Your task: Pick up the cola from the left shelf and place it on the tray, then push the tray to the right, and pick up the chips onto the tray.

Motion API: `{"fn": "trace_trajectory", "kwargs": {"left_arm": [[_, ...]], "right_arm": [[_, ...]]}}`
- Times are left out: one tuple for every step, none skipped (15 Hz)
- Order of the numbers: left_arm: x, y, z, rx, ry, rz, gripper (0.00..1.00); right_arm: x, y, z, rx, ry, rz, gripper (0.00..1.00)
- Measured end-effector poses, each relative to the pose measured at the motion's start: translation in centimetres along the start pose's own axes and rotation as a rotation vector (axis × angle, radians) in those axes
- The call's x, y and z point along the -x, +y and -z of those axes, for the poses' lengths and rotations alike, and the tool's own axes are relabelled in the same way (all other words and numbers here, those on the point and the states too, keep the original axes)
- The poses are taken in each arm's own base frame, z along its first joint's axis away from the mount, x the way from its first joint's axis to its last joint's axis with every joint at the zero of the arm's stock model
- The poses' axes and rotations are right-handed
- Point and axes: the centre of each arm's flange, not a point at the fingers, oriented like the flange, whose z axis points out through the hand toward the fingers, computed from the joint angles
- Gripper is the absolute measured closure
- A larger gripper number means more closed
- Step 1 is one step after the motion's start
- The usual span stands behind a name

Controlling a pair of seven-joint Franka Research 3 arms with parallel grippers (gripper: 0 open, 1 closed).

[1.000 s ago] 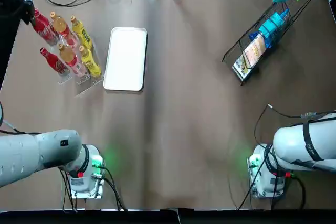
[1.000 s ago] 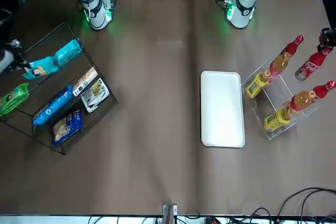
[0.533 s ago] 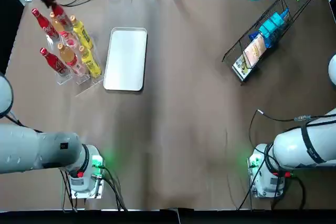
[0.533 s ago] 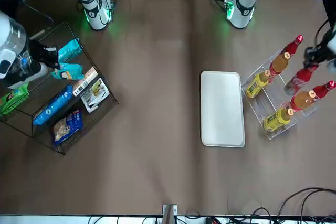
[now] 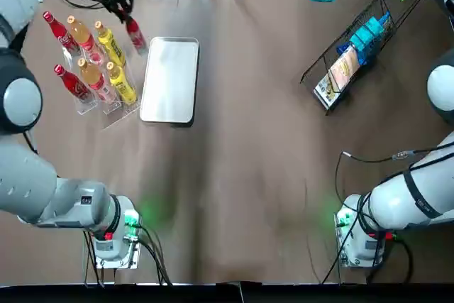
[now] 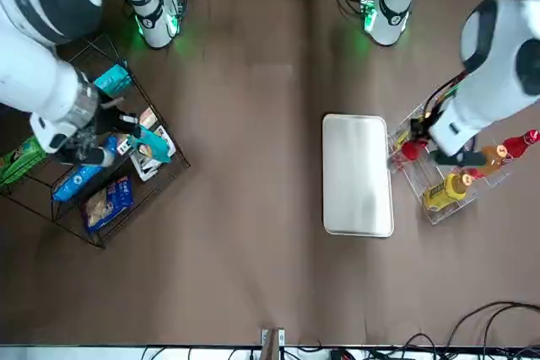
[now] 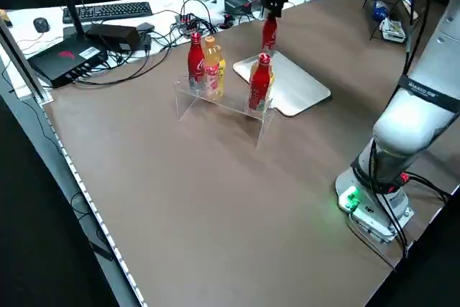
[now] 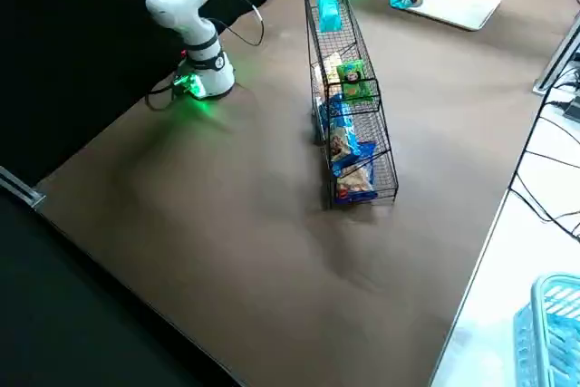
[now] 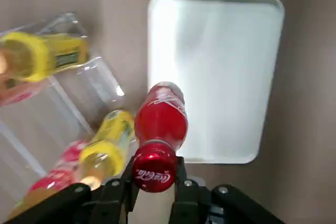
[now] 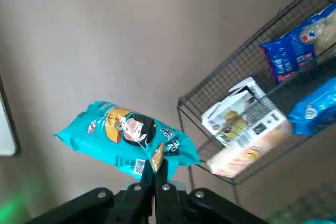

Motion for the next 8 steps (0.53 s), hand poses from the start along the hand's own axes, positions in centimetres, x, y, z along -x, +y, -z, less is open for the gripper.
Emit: {"fn": "trace_trajectory", "kwargs": {"left_arm": [[-0.6,1.2,-1.3,0.012,-0.008,-0.014,0.7],[-1.2,2.3,-2.6,0.018,-0.012,-0.019,0.7],[-1.9,3.4,-3.9,0.019,-0.01,-0.015,0.7],[-2.4,4.7,-5.3,0.021,-0.006,-0.01,0.7],[-2.9,5.9,-6.7,0.022,-0.006,-0.005,0.7],[-3.3,6.9,-8.2,0.021,-0.015,-0.001,0.7],[-3.7,8.3,-10.9,0.011,-0.046,-0.003,0.7],[-3.8,8.5,-11.9,-0.005,-0.057,0.001,0.7]], "right_arm": [[-0.3,-0.7,-0.5,-0.004,0.007,-0.038,0.96],[-0.6,-1.3,-1.0,-0.008,0.016,-0.077,0.96],[-1.0,-1.7,-1.5,-0.012,0.021,-0.117,0.96],[-1.2,-2.0,-2.0,-0.013,0.019,-0.159,0.96],[-1.6,-2.1,-2.6,-0.012,0.012,-0.199,0.96],[-2.0,-2.1,-3.2,-0.012,0.007,-0.233,0.96],[-2.8,-2.4,-4.3,-0.022,0.01,-0.301,0.96],[-3.1,-2.7,-4.7,-0.027,0.016,-0.328,0.96]]}}
